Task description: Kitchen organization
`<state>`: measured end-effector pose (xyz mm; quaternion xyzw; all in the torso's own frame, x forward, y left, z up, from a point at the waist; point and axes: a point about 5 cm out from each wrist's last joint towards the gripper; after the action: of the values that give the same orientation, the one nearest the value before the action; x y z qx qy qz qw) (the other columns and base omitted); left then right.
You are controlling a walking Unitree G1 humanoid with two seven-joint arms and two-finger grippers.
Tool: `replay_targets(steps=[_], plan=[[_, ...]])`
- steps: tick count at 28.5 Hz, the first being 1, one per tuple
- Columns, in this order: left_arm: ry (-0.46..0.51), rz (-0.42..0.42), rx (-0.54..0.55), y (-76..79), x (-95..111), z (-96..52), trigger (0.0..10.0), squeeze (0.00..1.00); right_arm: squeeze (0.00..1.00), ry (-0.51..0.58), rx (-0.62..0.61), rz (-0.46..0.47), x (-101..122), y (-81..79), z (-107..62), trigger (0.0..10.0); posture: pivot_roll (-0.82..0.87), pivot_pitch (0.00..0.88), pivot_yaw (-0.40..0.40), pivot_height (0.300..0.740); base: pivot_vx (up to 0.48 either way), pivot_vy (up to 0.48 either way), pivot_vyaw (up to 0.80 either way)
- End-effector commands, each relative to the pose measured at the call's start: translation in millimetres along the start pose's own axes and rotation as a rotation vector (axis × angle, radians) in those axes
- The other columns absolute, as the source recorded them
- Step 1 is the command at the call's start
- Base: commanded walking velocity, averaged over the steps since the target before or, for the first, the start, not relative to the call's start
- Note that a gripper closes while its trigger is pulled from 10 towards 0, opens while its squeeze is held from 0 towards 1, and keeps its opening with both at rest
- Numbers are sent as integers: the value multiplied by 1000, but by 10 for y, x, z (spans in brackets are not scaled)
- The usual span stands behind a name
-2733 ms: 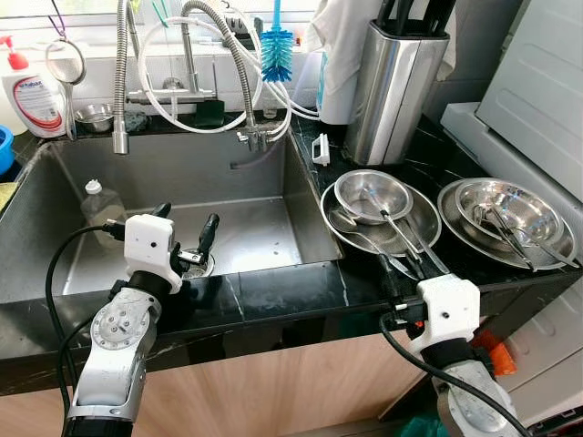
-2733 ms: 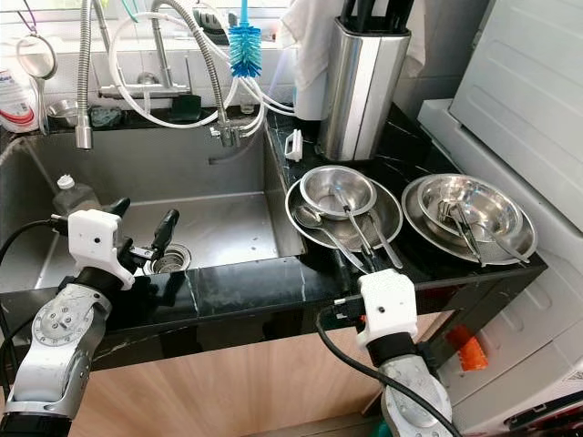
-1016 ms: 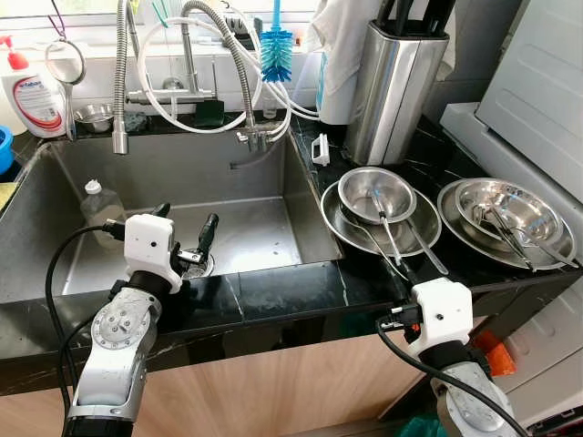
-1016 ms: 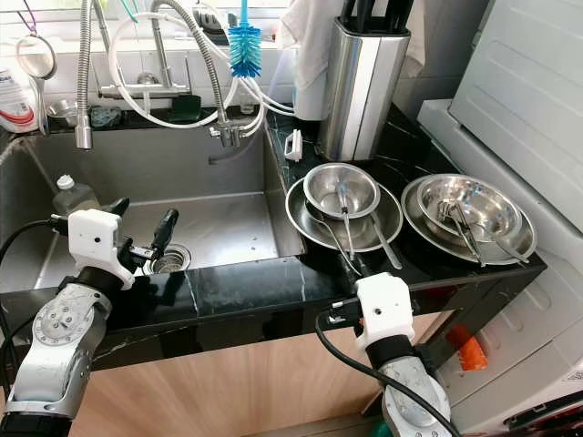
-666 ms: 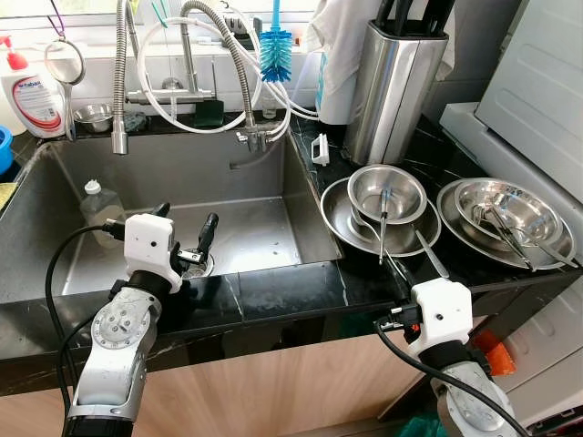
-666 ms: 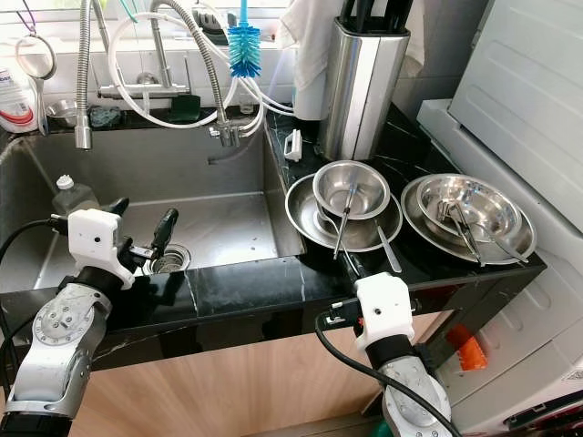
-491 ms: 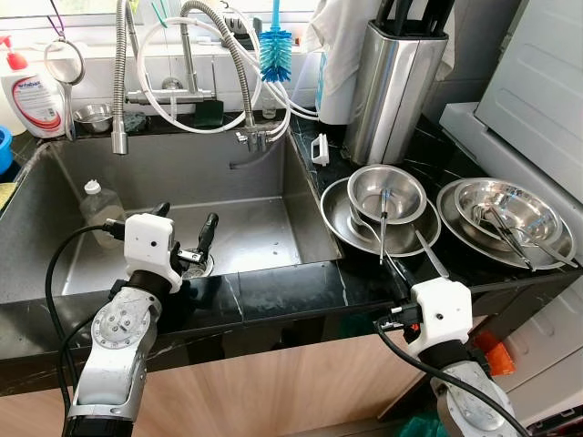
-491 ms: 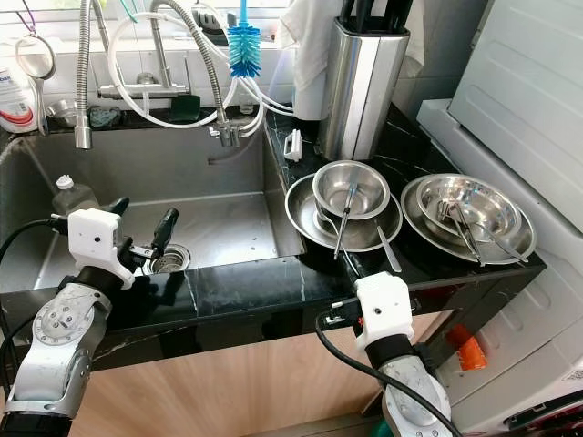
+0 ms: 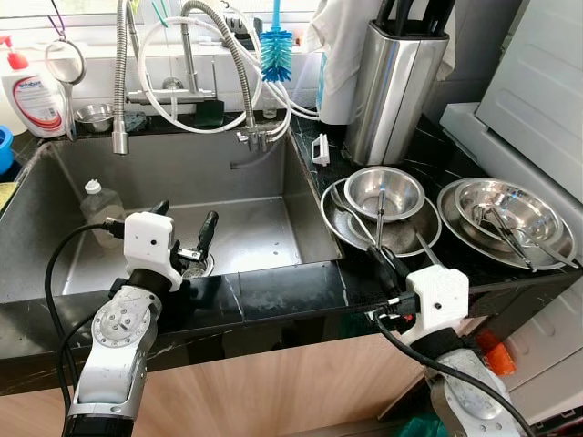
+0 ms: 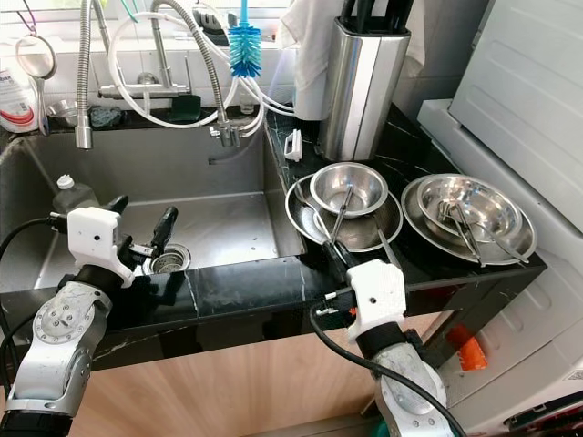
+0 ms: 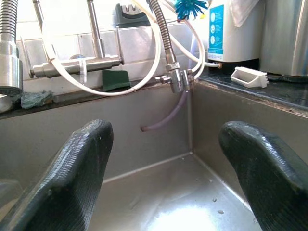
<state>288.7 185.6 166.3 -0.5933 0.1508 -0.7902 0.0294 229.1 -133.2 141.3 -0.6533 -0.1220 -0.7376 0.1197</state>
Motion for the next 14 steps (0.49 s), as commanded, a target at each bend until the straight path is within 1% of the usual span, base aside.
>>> replay_targets(steps=[1, 8, 14], plan=[[4, 8, 2, -8, 31, 29, 10000, 0, 0, 29, 23, 6, 89, -26, 20, 0, 40, 0, -53, 740, 0, 0, 0], [4, 7, 3, -2, 30, 29, 10000, 0, 0, 30, 36, 8, 117, -30, 26, 0, 38, 0, -54, 740, 0, 0, 0], [3, 8, 4, -5, 27, 29, 10000, 0, 0, 26, 62, 13, 127, -63, 40, 0, 40, 0, -55, 740, 0, 0, 0]])
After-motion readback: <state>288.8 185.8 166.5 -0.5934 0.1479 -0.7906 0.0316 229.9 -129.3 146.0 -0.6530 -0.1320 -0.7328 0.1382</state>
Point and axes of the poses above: a point about 5 cm out from each wrist's last joint towards the gripper, its own z axis pointing out of the wrist towards the gripper, its own x axis along the axis of the wrist's last joint, y = z × x, and after that the axes turned 6 degrees about z, right-handed
